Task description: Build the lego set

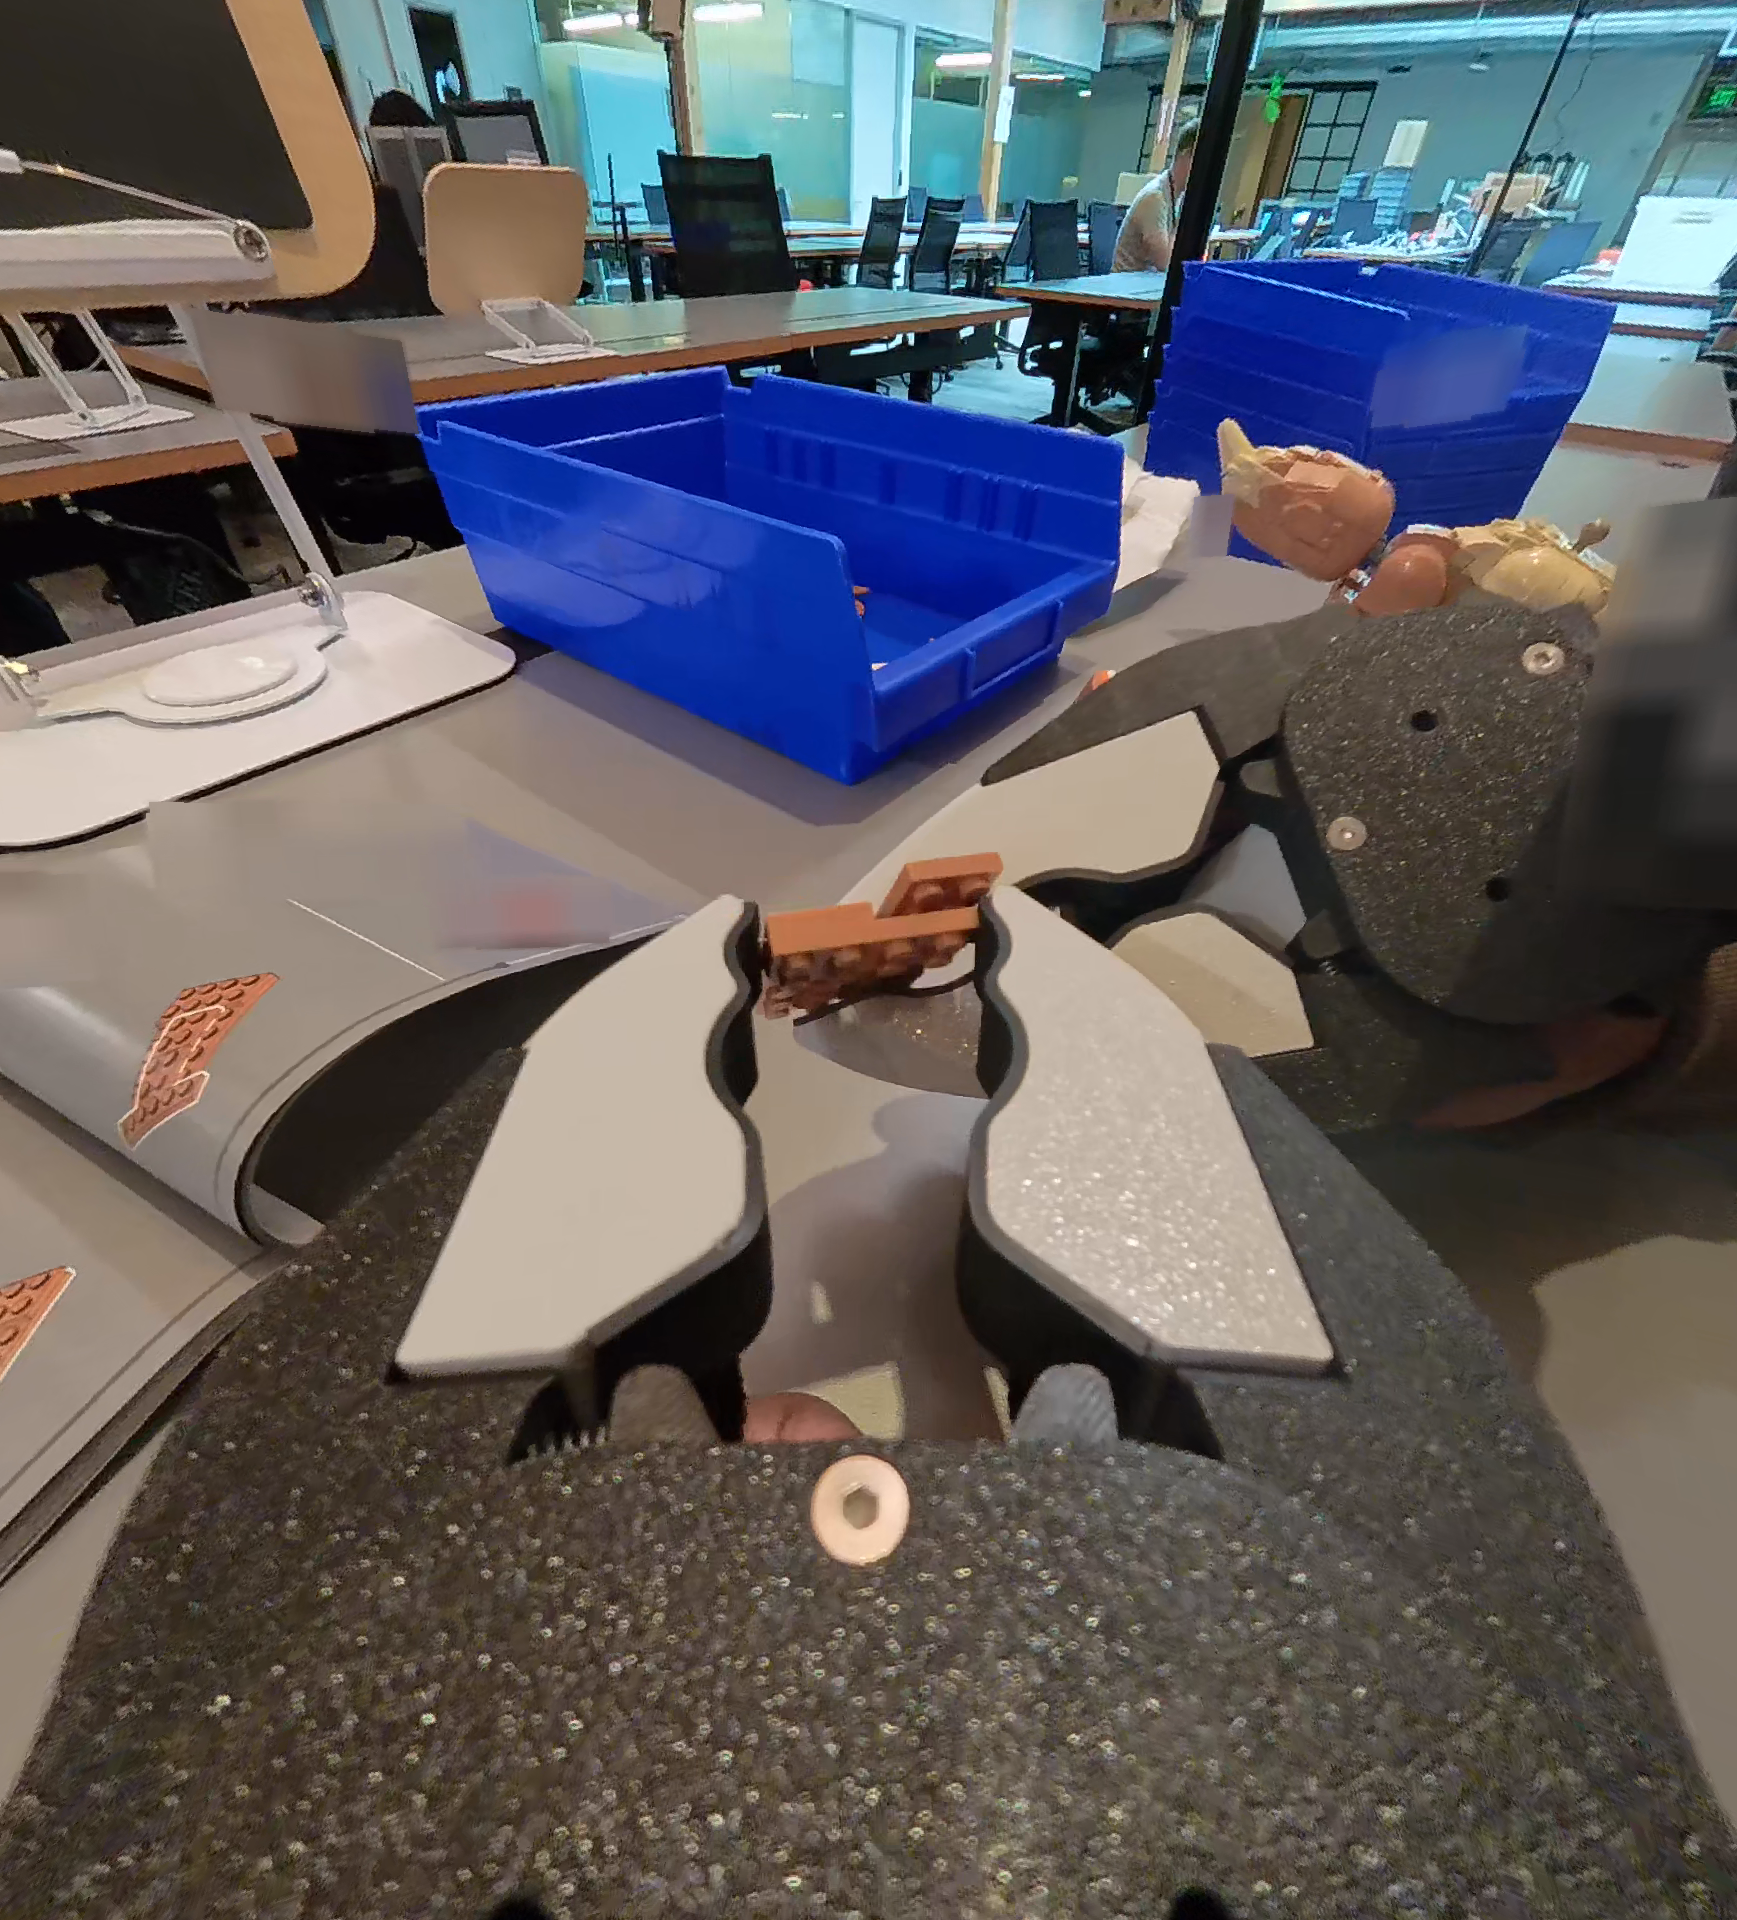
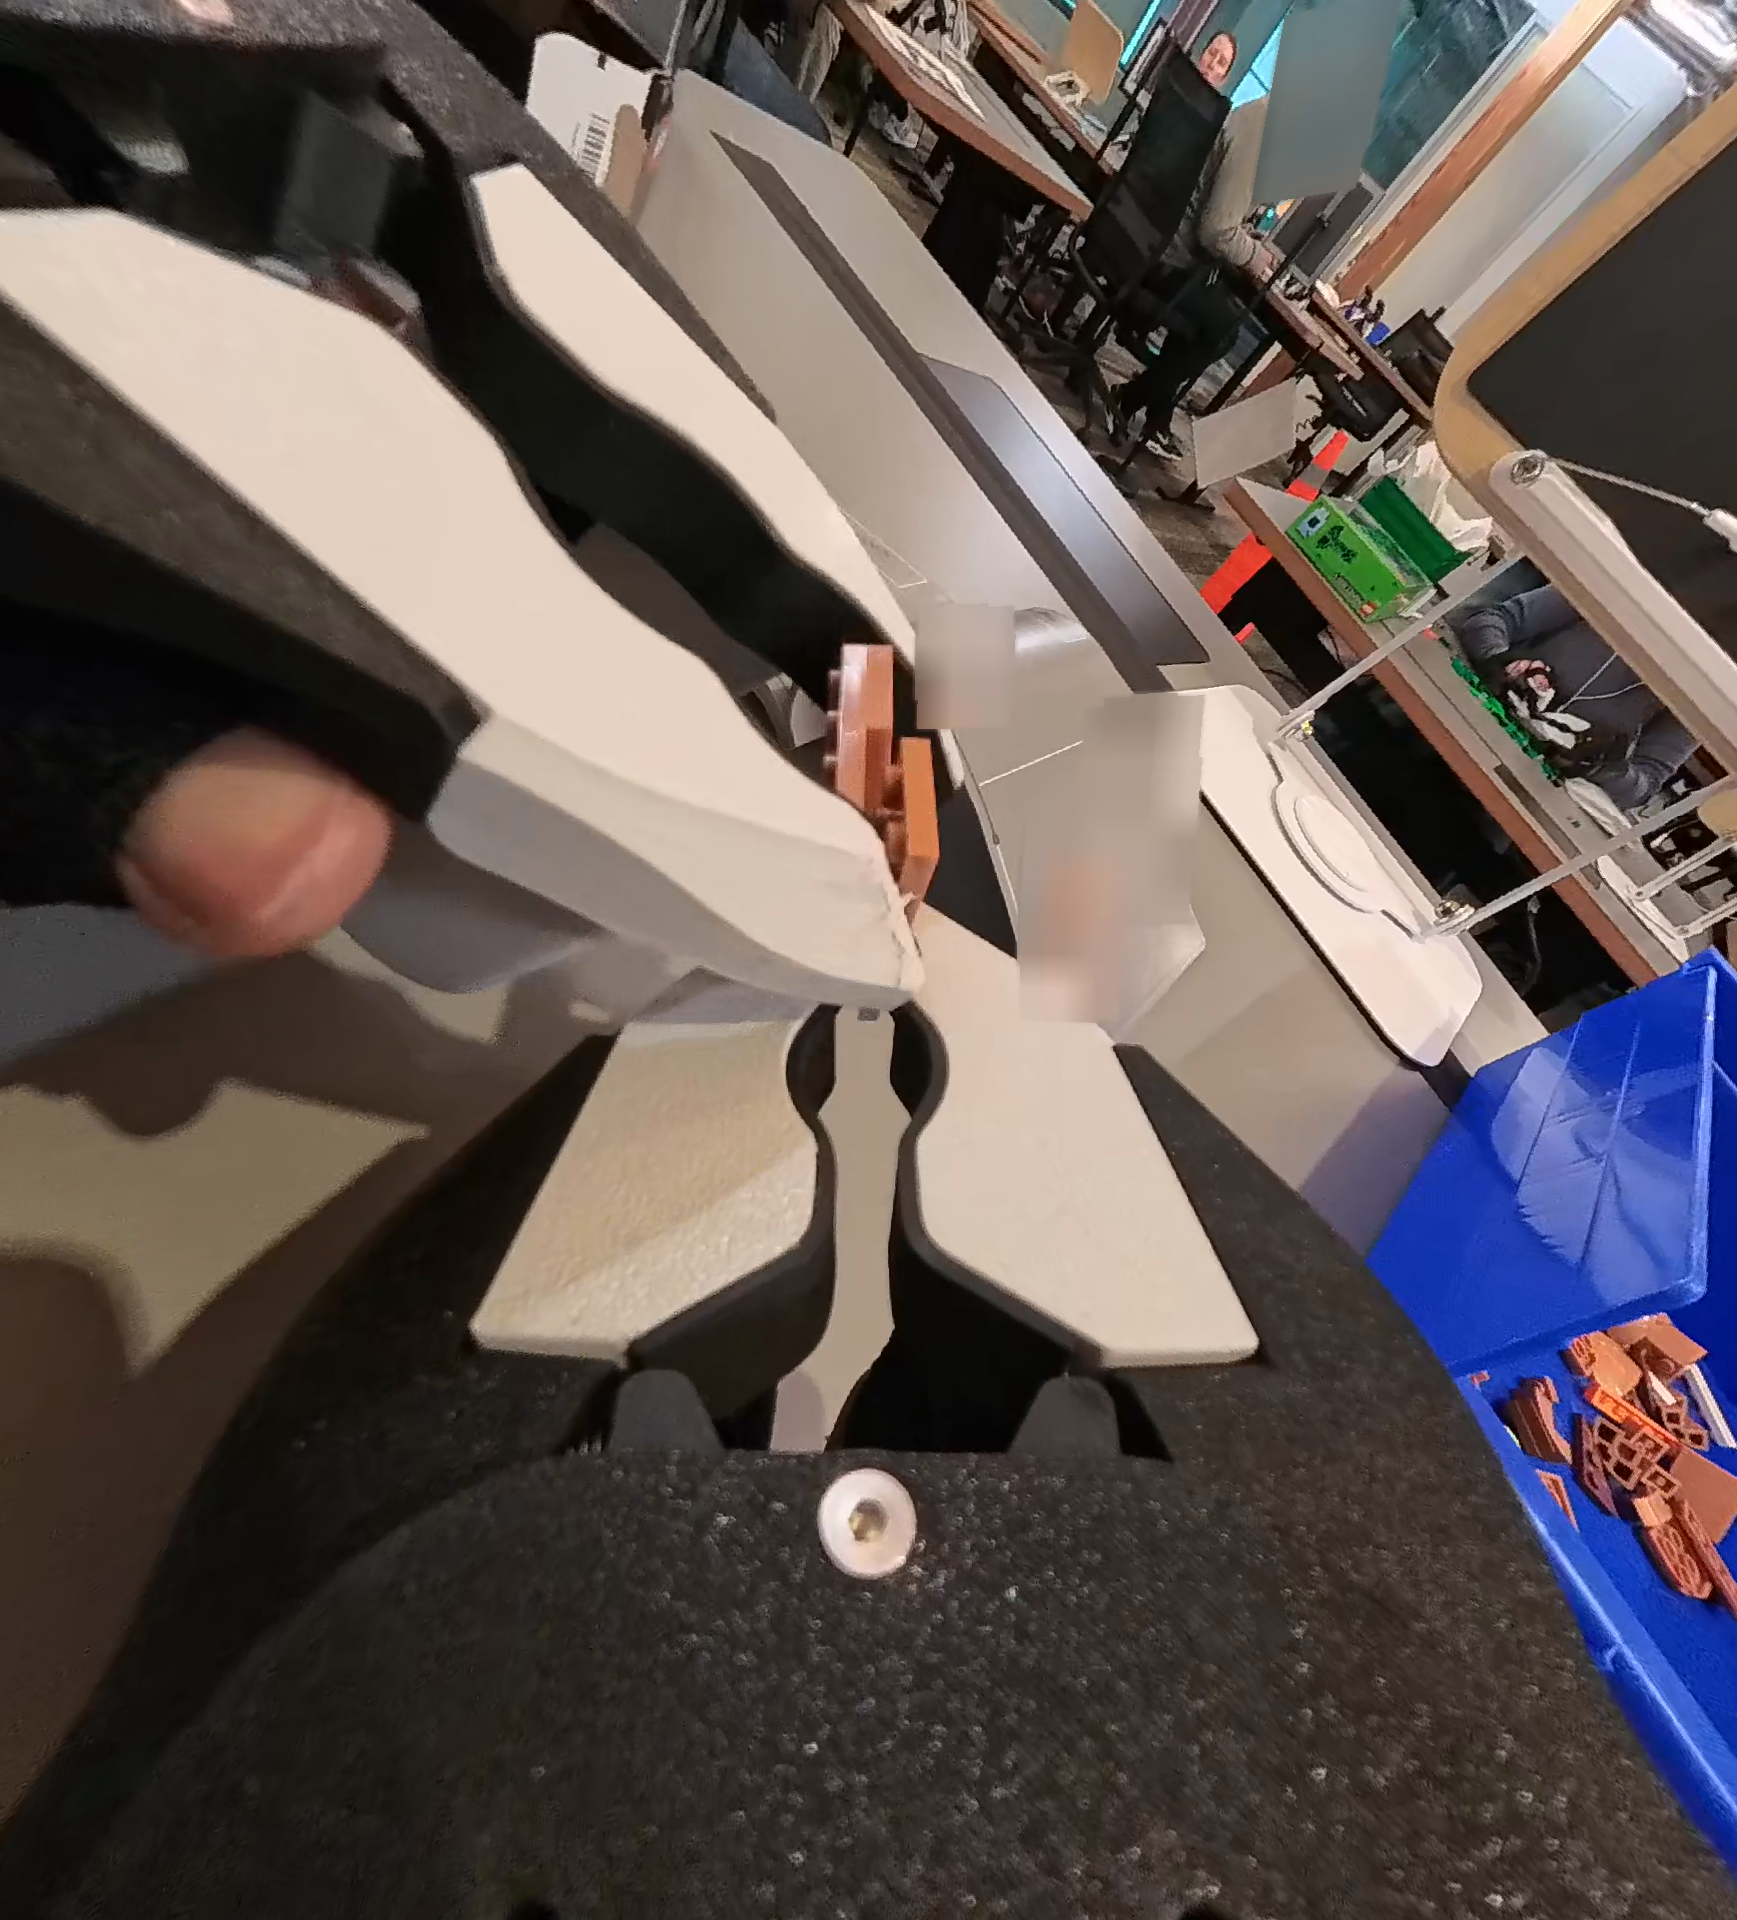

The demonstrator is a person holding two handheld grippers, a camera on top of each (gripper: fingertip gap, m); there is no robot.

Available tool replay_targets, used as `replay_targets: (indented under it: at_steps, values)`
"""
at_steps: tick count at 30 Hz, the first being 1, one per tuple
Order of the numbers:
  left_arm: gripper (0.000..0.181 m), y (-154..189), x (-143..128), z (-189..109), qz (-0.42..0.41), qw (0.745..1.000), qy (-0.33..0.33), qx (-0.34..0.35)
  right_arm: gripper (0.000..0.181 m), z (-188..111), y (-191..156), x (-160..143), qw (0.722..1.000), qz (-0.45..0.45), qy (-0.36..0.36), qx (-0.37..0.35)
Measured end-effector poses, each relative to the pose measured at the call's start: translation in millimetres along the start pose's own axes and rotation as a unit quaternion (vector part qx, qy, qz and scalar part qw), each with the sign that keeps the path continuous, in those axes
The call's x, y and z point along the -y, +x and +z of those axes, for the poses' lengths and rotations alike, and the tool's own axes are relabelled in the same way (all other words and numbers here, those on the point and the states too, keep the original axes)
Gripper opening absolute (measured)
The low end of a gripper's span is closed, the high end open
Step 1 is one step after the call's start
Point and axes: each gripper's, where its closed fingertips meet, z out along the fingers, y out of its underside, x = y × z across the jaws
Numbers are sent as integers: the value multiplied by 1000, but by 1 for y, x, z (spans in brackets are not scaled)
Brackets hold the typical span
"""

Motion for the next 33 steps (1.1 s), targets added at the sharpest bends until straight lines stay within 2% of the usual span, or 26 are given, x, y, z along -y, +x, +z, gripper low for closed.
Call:
replay_targets:
  at_steps: [12, 15, 19, 21, 26, 29, 33]
  values:
    - [40, 2, 1, 1, 6, 1000, 4, -10, 5, -1, 1, 0, 1000, 10, 5, 5]
    - [53, 9, 1, 2, 19, 999, -2, -44, 4, -1, -4, 2, 997, 57, 17, 52]
    - [58, 8, 4, -3, 79, 993, 11, -86, 5, -3, -14, 1, 986, 110, 20, 127]
    - [60, -2, -1, -3, 96, 992, -6, -76, 5, -1, -8, -7, 986, 115, 2, 120]
    - [62, -8, -6, 4, -17, 998, -32, -44, 5, 3, 0, -18, 995, 72, -35, 66]
    - [61, -4, -11, 6, -42, 998, -38, -24, 5, 3, -2, -17, 998, 33, -39, 42]
    - [49, -4, -10, 5, -43, 998, -33, -8, 5, 3, -4, -14, 999, -2, -38, 23]
